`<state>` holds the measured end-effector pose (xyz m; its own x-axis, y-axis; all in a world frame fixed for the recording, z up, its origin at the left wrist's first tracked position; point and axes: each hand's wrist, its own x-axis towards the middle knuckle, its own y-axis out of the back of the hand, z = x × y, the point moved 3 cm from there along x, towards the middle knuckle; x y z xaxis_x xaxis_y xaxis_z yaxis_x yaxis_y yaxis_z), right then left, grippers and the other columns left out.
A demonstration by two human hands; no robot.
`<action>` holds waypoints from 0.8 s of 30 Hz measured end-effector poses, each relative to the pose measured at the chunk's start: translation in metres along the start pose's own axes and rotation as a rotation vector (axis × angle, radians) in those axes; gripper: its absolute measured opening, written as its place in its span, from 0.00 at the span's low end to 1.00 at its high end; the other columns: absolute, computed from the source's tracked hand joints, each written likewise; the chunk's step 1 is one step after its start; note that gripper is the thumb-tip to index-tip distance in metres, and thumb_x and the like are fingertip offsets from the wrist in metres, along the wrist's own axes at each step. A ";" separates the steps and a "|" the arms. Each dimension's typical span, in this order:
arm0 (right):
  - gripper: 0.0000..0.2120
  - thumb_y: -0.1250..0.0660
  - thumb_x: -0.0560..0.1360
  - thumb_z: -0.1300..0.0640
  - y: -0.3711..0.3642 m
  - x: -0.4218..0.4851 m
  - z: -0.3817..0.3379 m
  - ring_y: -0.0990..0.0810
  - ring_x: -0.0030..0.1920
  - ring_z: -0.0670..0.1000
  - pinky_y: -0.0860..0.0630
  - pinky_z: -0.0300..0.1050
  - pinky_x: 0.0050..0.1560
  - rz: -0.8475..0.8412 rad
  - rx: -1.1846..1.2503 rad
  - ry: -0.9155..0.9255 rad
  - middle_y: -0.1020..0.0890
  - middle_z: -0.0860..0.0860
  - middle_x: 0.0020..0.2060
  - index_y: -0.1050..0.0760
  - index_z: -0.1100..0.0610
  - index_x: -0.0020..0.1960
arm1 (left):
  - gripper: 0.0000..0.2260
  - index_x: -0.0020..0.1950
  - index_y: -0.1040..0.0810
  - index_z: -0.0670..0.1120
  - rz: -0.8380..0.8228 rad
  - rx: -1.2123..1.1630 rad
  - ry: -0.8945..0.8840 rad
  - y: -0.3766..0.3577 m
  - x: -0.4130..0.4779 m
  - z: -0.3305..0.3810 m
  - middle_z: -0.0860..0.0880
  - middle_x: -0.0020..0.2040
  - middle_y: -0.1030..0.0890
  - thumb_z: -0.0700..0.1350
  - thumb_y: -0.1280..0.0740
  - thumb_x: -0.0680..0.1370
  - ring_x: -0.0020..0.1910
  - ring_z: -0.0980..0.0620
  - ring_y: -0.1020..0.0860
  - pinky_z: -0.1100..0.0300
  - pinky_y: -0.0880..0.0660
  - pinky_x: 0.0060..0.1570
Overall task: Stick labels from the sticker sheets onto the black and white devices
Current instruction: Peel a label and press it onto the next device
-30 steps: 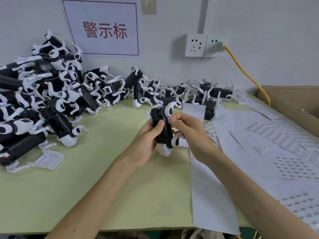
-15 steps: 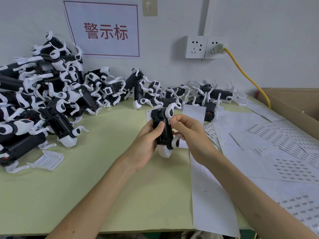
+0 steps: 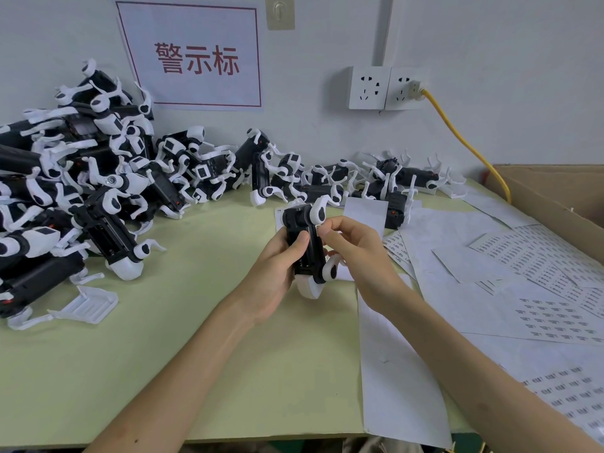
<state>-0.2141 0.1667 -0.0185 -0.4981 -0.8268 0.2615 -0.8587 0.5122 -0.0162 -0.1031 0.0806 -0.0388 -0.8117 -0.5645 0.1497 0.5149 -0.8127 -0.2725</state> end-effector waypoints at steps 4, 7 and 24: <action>0.08 0.32 0.81 0.61 0.002 0.000 0.002 0.22 0.31 0.44 0.27 0.32 0.35 0.013 -0.014 0.015 0.18 0.44 0.35 0.21 0.55 0.43 | 0.22 0.72 0.28 0.41 0.009 0.035 0.001 0.002 0.000 0.000 0.40 0.64 0.19 0.50 0.39 0.80 0.63 0.45 0.21 0.49 0.26 0.68; 0.08 0.31 0.80 0.61 0.003 0.000 0.002 0.22 0.30 0.43 0.29 0.30 0.33 0.017 -0.013 0.015 0.18 0.44 0.34 0.21 0.57 0.42 | 0.22 0.72 0.28 0.42 -0.006 0.053 0.010 0.003 -0.001 0.000 0.41 0.63 0.19 0.50 0.39 0.81 0.62 0.44 0.21 0.49 0.26 0.68; 0.11 0.26 0.75 0.53 0.001 -0.001 0.002 0.26 0.37 0.53 0.27 0.45 0.41 -0.032 0.067 -0.054 0.24 0.54 0.36 0.25 0.57 0.41 | 0.20 0.67 0.21 0.45 -0.148 -0.160 0.090 -0.002 -0.003 0.003 0.43 0.61 0.19 0.54 0.43 0.84 0.60 0.50 0.19 0.58 0.21 0.55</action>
<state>-0.2153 0.1675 -0.0207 -0.4740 -0.8549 0.2109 -0.8798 0.4697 -0.0734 -0.1004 0.0834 -0.0362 -0.9002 -0.4199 0.1154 0.3441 -0.8484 -0.4022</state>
